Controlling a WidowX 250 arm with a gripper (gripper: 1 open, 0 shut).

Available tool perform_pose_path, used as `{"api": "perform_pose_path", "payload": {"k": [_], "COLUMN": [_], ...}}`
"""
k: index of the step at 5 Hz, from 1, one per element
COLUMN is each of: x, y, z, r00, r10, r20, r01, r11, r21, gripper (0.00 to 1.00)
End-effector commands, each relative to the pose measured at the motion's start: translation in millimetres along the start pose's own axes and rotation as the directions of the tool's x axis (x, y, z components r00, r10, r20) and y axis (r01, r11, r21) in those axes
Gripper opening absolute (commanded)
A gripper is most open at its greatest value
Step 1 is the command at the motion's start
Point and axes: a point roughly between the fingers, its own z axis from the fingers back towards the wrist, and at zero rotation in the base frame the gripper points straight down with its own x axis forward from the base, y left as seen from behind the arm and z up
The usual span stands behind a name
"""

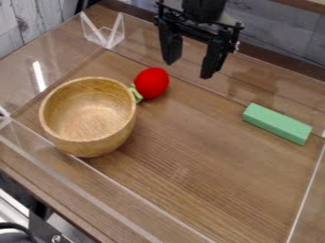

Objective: Move the red fruit to the left

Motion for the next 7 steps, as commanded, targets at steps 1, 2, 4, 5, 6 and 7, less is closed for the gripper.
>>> {"api": "perform_pose_path", "payload": {"k": [1,2,4,5,6,7], "x": [0.1,2.0,3.0,6.9,11.1,14.3], "y": [-2.7,-11.5,-31.7,-29.9,-24.1,-19.9], "z": [-11.1,-29.3,-31.9,-26.5,-25.6,-24.8], "r00": [1.000,0.994,0.990,0.987,0.982,0.977], "r10": [0.028,0.108,0.118,0.116,0.123,0.125], "r20": [-0.012,0.007,0.079,0.112,0.145,0.172], "r01": [-0.028,-0.108,-0.105,-0.096,-0.099,-0.098], "r11": [1.000,0.994,0.982,0.980,0.981,0.983], "r21": [-0.007,-0.033,-0.156,-0.173,-0.165,-0.156], "gripper": [1.00,1.00,1.00,1.00,1.00,1.00]}}
